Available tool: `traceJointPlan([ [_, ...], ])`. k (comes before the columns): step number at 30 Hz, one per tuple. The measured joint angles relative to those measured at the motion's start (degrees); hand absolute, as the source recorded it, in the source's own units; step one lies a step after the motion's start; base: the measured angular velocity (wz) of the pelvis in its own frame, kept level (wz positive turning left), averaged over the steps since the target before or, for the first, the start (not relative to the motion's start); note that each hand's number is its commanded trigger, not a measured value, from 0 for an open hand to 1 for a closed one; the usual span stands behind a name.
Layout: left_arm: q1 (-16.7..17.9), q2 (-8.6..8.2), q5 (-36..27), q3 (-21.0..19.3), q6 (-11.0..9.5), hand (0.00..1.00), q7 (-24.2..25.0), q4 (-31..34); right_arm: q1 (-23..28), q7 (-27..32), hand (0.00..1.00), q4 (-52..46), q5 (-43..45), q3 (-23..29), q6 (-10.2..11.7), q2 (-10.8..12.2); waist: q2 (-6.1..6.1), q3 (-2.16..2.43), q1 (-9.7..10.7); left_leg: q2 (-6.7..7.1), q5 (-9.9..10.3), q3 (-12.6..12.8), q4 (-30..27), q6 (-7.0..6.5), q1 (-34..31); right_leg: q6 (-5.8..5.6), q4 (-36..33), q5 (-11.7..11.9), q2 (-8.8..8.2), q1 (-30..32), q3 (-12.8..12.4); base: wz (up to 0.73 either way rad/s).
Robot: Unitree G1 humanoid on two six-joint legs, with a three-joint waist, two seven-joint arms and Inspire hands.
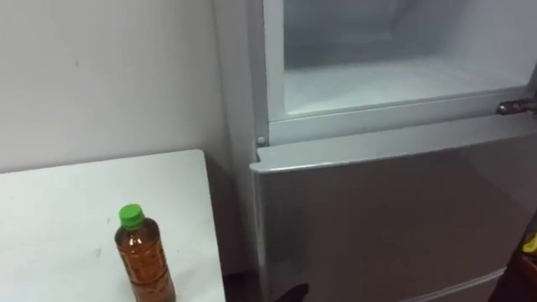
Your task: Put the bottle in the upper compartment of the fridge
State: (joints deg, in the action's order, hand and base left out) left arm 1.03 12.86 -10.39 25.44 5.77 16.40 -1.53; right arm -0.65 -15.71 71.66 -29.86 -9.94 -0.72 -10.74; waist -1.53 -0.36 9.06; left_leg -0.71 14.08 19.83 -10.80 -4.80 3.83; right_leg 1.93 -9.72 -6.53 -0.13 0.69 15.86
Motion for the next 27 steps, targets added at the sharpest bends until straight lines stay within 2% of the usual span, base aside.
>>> traceJointPlan([
  [5,4.51,-0.16,2.25,-4.17,-0.7,0.0,-2.96,-3.26,0.27,-0.53,0.0,-0.16,3.53,0.08,0.01,-0.07,0.07,0.06,-1.71,0.0,0.0,-0.53,0.28,0.01,-0.05,0.03,0.0,-0.01,-0.01,-0.4,0.3,0.07],
  [9,6.85,-0.45,2.8,-5.14,-5.82,0.0,-4.63,-6.69,1.38,-1.36,0.0,-0.63,3.39,0.09,0.27,-0.01,1.11,0.68,-2.62,0.04,-0.11,-1.31,0.25,0.2,0.16,0.28,-0.08,-0.38,-0.2,-0.93,1.47,0.09],
  [11,6.82,-0.74,2.64,-5.24,-8.58,0.0,-4.77,-9.52,2.17,-1.47,0.0,-0.63,3.39,0.26,0.67,-0.01,1.67,0.53,-3.46,0.03,-0.24,-1.4,0.57,0.41,0.9,0.41,0.03,-0.46,-0.13,-1.7,1.63,0.0],
  [13,7.25,-1.04,2.5,-5.59,-12.83,0.0,-5.22,-14.25,3.7,-1.49,0.0,-0.77,3.48,2.2,0.84,0.1,1.91,0.61,-4.61,0.02,-0.33,-1.46,1.2,0.6,2.05,0.49,-0.02,-0.81,0.04,-2.45,1.38,-0.02],
  [14,7.2,-1.14,2.49,-5.72,-13.97,0.0,-5.56,-15.46,3.88,-1.43,0.0,-0.77,3.47,2.33,0.85,0.05,2.1,0.65,-4.77,0.02,-0.35,-1.46,1.3,0.65,2.37,0.52,0.02,-0.87,0.07,-2.73,1.36,-0.05],
  [16,7.3,-3.02,2.53,-7.37,-18.1,0.0,-6.9,-20.14,4.56,-1.26,0.0,-0.94,3.42,2.47,1.54,0.02,1.94,0.68,-5.07,-0.01,-0.38,-1.47,1.6,0.93,3.14,0.67,0.0,-1.13,0.21,-2.94,1.29,-0.02],
  [20,7.14,-4.32,2.65,-7.74,-22.3,0.0,-7.58,-24.17,5.95,-0.33,0.0,-2.41,3.44,3.01,2.74,0.05,1.67,0.75,-6.43,-0.08,-0.52,-1.49,1.85,1.24,3.55,0.93,0.01,-1.2,0.47,-3.07,0.94,-0.05],
  [22,7.26,-6.65,2.18,-9.8,-24.99,0.0,-7.59,-28.0,6.93,0.49,0.0,-2.39,3.58,5.08,2.98,0.21,1.36,0.9,-6.98,-0.13,-0.49,-1.54,2.18,1.44,4.41,1.16,-0.01,-1.4,0.67,-3.68,0.71,-0.08],
  [25,7.29,-7.8,2.0,-11.99,-26.18,0.0,-8.07,-29.99,7.9,1.06,0.0,-2.38,4.19,7.5,3.22,0.29,1.29,1.13,-7.59,-0.31,-0.4,-1.54,2.19,1.73,4.65,1.42,-0.08,-1.54,0.98,-3.7,0.21,-0.1],
  [27,7.31,-7.89,1.94,-13.67,-26.71,0.0,-8.82,-31.36,8.55,1.72,0.0,-2.38,4.42,8.53,3.24,0.38,1.24,1.43,-7.81,-0.42,-0.39,-1.6,2.19,1.94,4.8,1.62,-0.12,-1.63,1.14,-3.8,0.05,-0.07],
])
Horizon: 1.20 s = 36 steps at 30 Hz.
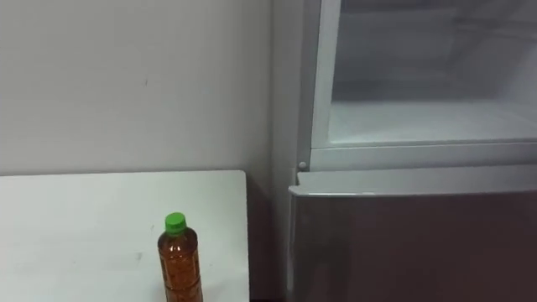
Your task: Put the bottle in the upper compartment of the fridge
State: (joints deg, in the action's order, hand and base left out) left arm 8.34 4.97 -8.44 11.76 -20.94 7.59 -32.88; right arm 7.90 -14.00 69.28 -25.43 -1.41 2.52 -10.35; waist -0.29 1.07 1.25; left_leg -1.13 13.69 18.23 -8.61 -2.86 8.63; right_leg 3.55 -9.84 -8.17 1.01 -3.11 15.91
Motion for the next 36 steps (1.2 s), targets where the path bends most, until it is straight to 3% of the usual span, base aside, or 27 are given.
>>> traceJointPlan([
  [1,0.13,-0.05,-0.14,-2.09,-1.27,0.0,-0.74,-3.53,0.31,0.56,0.0,0.01,0.03,1.07,0.04,0.25,-0.15,0.08,0.01,-0.03,0.02,-0.31,0.0,0.12,0.16,0.14,0.0,-0.08,0.11,-0.14,-0.07,-0.05],
  [4,0.27,-0.03,-0.13,-6.41,-2.77,0.0,-1.29,-6.2,1.41,2.35,0.0,-0.07,0.74,3.33,0.07,1.25,-0.29,0.08,-0.13,-0.16,0.12,-0.92,0.02,0.51,1.1,0.47,-0.01,-0.31,0.38,-1.14,-0.08,0.0],
  [13,0.27,-0.1,-0.99,-6.88,-3.23,0.0,-3.17,-7.61,2.46,7.22,0.0,-0.48,0.11,2.68,0.05,1.95,-0.33,0.06,-0.1,-0.5,-0.01,-1.38,0.04,1.35,1.84,1.21,-0.02,-0.74,0.94,-1.9,-0.27,0.0],
  [27,0.25,-0.14,-1.03,-7.32,-3.39,0.0,-3.21,-7.62,2.91,9.82,0.0,-1.36,-0.34,2.71,-0.06,2.12,-0.22,0.26,-0.09,-0.43,-0.38,-4.15,0.03,1.97,0.95,1.98,0.05,-1.18,1.07,-1.67,1.14,0.06],
  [32,0.26,-0.3,-0.93,-8.16,-3.38,0.0,-3.21,-7.72,2.98,9.92,0.0,-5.94,1.54,2.77,-0.14,2.11,-0.16,0.31,-0.15,-0.44,-0.41,-4.29,-0.01,2.02,0.82,2.1,-0.17,-1.26,1.11,-1.41,0.91,-0.04],
  [36,0.25,-0.28,-0.9,-8.71,-3.76,0.0,-3.21,-7.72,4.06,9.7,0.0,-18.3,4.44,2.79,-0.18,2.14,0.04,0.69,-0.23,-0.38,-0.49,-4.28,-0.15,2.09,-0.1,2.27,-0.31,-1.15,1.1,-0.54,0.81,-0.02],
])
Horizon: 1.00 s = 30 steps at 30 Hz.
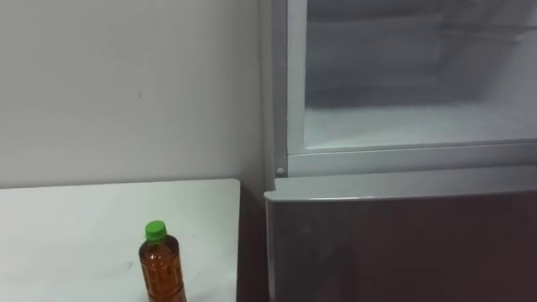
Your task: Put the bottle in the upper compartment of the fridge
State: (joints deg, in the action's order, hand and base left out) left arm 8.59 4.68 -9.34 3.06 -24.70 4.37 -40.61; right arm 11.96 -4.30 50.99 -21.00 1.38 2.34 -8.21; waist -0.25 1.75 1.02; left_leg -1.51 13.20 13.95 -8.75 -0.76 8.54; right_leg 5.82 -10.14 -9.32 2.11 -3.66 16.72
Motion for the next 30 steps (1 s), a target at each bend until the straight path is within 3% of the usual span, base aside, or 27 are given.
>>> traceJointPlan([
  [2,0.0,0.0,-0.06,-0.11,-0.44,0.0,0.0,-0.51,-0.18,0.01,0.0,-5.8,0.23,0.05,0.4,0.16,-0.07,-0.02,0.04,0.14,-0.08,-0.15,-0.08,0.05,0.1,0.1,0.21,0.08,0.07,-0.08,0.03,0.0],
  [4,0.02,-0.01,-0.09,-0.14,-1.13,0.0,0.0,-1.25,-0.55,0.17,0.0,-10.51,0.39,0.08,2.13,0.92,0.08,0.1,0.01,0.2,-0.08,-0.47,-0.79,0.07,0.05,0.13,0.37,0.05,0.12,-0.35,0.11,0.03],
  [12,0.48,0.78,-0.17,-0.64,-2.43,0.0,-0.03,-1.27,2.8,0.43,0.0,-30.12,1.23,-0.19,2.18,1.45,0.14,0.05,-0.91,0.1,-0.1,-0.41,-1.0,0.11,-0.4,0.22,0.39,0.1,0.47,0.53,-1.4,-0.1],
  [17,0.58,2.65,-2.65,-1.32,-3.52,0.0,-0.03,-1.87,3.9,0.37,0.0,-39.67,1.5,-0.62,1.36,1.47,0.62,0.04,-2.27,-0.11,-0.09,-0.43,-1.04,0.16,-1.31,0.72,0.43,0.71,1.07,1.35,-3.1,-0.22],
  [19,1.23,3.98,-4.65,-4.66,-3.54,0.0,-1.69,-4.49,4.43,0.54,0.0,-42.85,3.75,-1.61,0.6,1.49,0.88,0.19,-3.2,-0.22,-0.11,-0.43,-1.18,0.2,-1.51,0.99,0.47,0.88,1.32,1.69,-3.6,-0.18],
  [20,1.41,4.91,-4.7,-5.26,-2.8,0.0,-2.83,-7.31,4.46,0.55,0.0,-43.25,3.99,-1.78,0.04,1.53,0.84,0.17,-3.19,-0.28,-0.1,-0.41,-1.23,0.21,-1.51,1.05,0.49,0.92,1.4,1.68,-3.7,-0.15],
  [22,3.79,8.82,-4.33,-6.98,3.53,0.0,-8.59,-19.65,4.82,0.44,0.0,-47.41,5.27,-2.08,-2.82,1.43,0.89,-0.15,-3.14,-0.98,0.69,-0.47,-2.43,1.13,-2.07,1.43,0.68,1.12,1.91,1.71,-3.61,-0.12],
  [23,4.86,9.35,-3.49,-6.76,5.27,0.0,-9.99,-22.44,4.9,0.43,0.0,-48.14,5.19,-2.4,-3.36,1.32,0.98,-0.34,-3.03,-1.09,0.79,-0.5,-2.9,1.17,-2.23,1.47,0.69,1.13,1.92,1.69,-3.46,0.06],
  [24,7.0,9.76,-1.28,-6.86,8.29,0.0,-12.72,-26.21,4.95,0.43,0.0,-48.99,5.14,-2.41,-3.77,1.1,1.23,-0.98,-2.87,-1.21,0.92,-0.52,-3.48,1.16,-2.56,1.5,0.59,1.14,1.88,1.71,-3.08,0.19],
  [25,9.1,9.7,1.72,-6.74,10.87,0.0,-14.28,-28.82,4.94,0.55,0.0,-49.69,5.32,-2.32,-3.82,0.63,1.74,-2.04,-3.09,-1.31,0.96,-0.51,-4.1,1.1,-3.16,1.54,0.27,1.16,1.69,2.06,-2.67,0.23],
  [26,9.73,9.5,2.79,-6.72,11.91,0.0,-14.79,-29.82,4.93,0.6,0.0,-49.96,5.36,-2.23,-3.82,0.38,1.88,-2.39,-3.09,-1.47,0.99,-0.51,-4.32,1.04,-3.64,1.54,0.13,1.17,1.56,2.45,-2.46,0.25],
  [27,10.47,8.26,4.8,-6.24,14.13,0.0,-15.02,-30.92,4.92,0.85,0.0,-50.85,5.4,-2.08,-3.82,-0.38,1.85,-2.78,-3.17,-1.69,1.15,-0.52,-4.94,0.79,-5.17,1.3,0.09,1.32,1.44,3.39,-2.24,0.19],
  [28,10.79,6.83,7.38,-5.99,15.29,0.0,-14.7,-30.93,4.9,1.09,0.0,-51.72,5.55,-2.06,-3.82,-1.13,1.56,-2.93,-3.58,-1.63,1.12,-0.63,-5.34,0.62,-6.44,1.06,-0.26,1.43,1.18,4.5,-2.1,0.15],
  [30,10.21,5.81,9.65,-5.11,15.8,0.0,-14.47,-30.97,4.78,1.06,0.0,-53.56,5.62,-2.4,-3.85,-1.93,1.26,-2.99,-4.38,-1.62,1.14,-0.67,-6.03,0.42,-7.48,0.81,-0.74,1.52,0.87,5.32,-1.63,0.03],
])
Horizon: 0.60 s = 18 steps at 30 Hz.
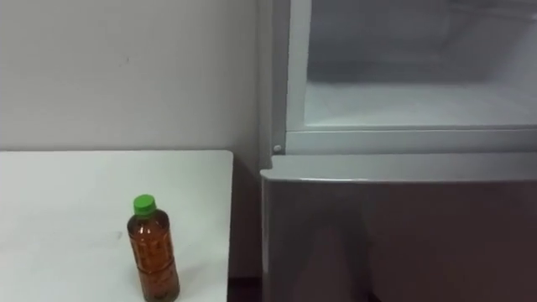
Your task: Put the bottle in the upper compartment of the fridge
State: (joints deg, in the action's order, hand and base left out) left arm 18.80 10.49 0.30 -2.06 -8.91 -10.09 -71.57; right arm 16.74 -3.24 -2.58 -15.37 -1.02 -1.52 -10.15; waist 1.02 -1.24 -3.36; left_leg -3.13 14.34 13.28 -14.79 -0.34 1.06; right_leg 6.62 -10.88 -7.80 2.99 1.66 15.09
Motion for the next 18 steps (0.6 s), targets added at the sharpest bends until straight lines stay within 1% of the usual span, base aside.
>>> traceJointPlan([
  [2,-1.08,0.0,1.52,0.02,0.28,0.0,-0.34,-0.78,0.0,-0.22,0.0,-1.99,0.0,-0.63,-0.01,-0.98,-0.35,0.1,-0.43,0.0,-0.27,0.16,0.04,-0.05,0.0,-0.04,0.0,0.17,-0.04,-0.01,-0.01,-0.03],
  [4,-2.89,0.11,1.53,0.02,0.49,0.0,-0.72,-1.58,-0.12,-0.75,0.0,-5.53,-0.15,-1.94,-0.04,-1.84,-0.94,0.51,-1.47,-0.06,-0.59,0.64,0.43,0.03,0.46,0.16,-0.05,0.38,-0.06,-0.1,-0.14,-0.13],
  [5,-2.92,0.1,1.53,0.03,0.58,0.0,-0.73,-1.58,-0.25,-0.83,0.0,-6.16,-0.2,-2.3,-0.04,-1.84,-1.08,0.62,-1.52,-0.07,-0.64,0.71,0.54,0.05,0.6,0.19,-0.05,0.4,-0.07,-0.17,-0.13,-0.08],
  [6,-2.91,0.1,1.53,0.0,0.95,0.0,-0.76,-1.58,-0.48,-1.44,0.0,-7.31,-0.32,-2.65,-0.04,-1.84,-1.28,0.97,-1.56,-0.09,-0.78,0.84,0.61,0.11,0.65,0.26,-0.03,0.44,-0.08,-0.2,0.0,0.0],
  [7,-2.87,0.11,1.56,-0.11,1.74,0.0,-0.87,-1.59,-0.66,-1.61,0.0,-7.48,-0.37,-2.79,-0.04,-1.87,-1.38,1.11,-1.65,-0.09,-0.94,0.85,0.72,0.2,0.68,0.42,0.01,0.52,-0.08,-0.21,0.07,0.0],
  [8,-2.79,0.11,1.58,-0.13,2.27,0.0,-0.9,-1.58,-0.83,-1.79,0.0,-7.49,-0.41,-2.79,-0.04,-1.89,-1.39,1.12,-1.69,-0.1,-0.98,0.84,0.77,0.16,0.69,0.49,0.03,0.57,-0.07,-0.21,0.09,0.0],
  [9,-2.62,0.1,1.68,-0.27,3.31,0.0,-0.87,-1.65,-1.28,-2.07,0.0,-7.53,-0.41,-2.8,-0.1,-1.89,-1.2,1.24,-1.73,-0.09,-1.13,0.84,0.97,0.07,0.7,0.55,0.01,0.6,-0.09,-0.15,0.17,0.0],
  [10,-2.31,0.1,2.01,-1.05,4.19,0.0,-0.81,-1.62,-1.63,-2.39,0.0,-7.63,-0.4,-2.77,-0.58,-1.89,-1.17,1.25,-1.74,-0.08,-1.36,0.72,1.15,0.19,0.69,0.58,0.02,0.6,-0.12,-0.09,0.32,0.03],
  [12,-1.94,0.13,2.97,-2.43,5.18,0.0,-0.58,-1.65,-1.9,-2.76,0.0,-8.08,-0.4,-2.66,-1.27,-1.91,-1.13,1.26,-1.75,-0.09,-1.53,0.52,1.2,0.36,0.63,0.68,0.0,0.54,-0.19,-0.1,0.75,0.06],
  [13,-1.46,0.15,3.15,-2.41,5.34,0.0,-0.5,-1.64,-2.28,-3.12,0.0,-8.69,-0.57,-2.66,-2.13,-1.99,-1.12,1.27,-1.79,-0.13,-1.6,0.5,1.2,0.48,0.63,0.78,-0.11,0.48,-0.2,-0.09,0.84,0.05],
  [14,-1.3,0.15,3.16,-2.33,5.44,0.0,-0.46,-1.64,-2.42,-3.29,0.0,-8.91,-0.8,-2.76,-2.34,-2.04,-1.14,1.26,-1.84,-0.15,-1.63,0.49,1.2,0.52,0.64,0.8,-0.15,0.46,-0.19,-0.08,0.89,0.03],
  [17,-1.54,0.13,4.13,-2.15,6.49,0.0,-0.38,-1.61,-3.19,-4.64,0.0,-9.92,-2.19,-3.97,-2.35,-2.25,-0.95,1.21,-1.99,-0.15,-1.85,0.33,1.21,0.79,0.3,0.89,-1.13,-0.05,-0.54,0.57,1.49,0.08],
  [18,-1.61,0.13,4.53,-2.13,6.75,0.0,-0.33,-1.65,-4.39,-6.25,0.0,-11.44,-2.87,-4.68,-2.35,-2.47,-0.96,1.23,-2.01,-0.2,-1.86,0.33,1.21,0.8,0.17,0.8,-1.14,-0.1,-0.53,0.67,1.5,0.11],
])
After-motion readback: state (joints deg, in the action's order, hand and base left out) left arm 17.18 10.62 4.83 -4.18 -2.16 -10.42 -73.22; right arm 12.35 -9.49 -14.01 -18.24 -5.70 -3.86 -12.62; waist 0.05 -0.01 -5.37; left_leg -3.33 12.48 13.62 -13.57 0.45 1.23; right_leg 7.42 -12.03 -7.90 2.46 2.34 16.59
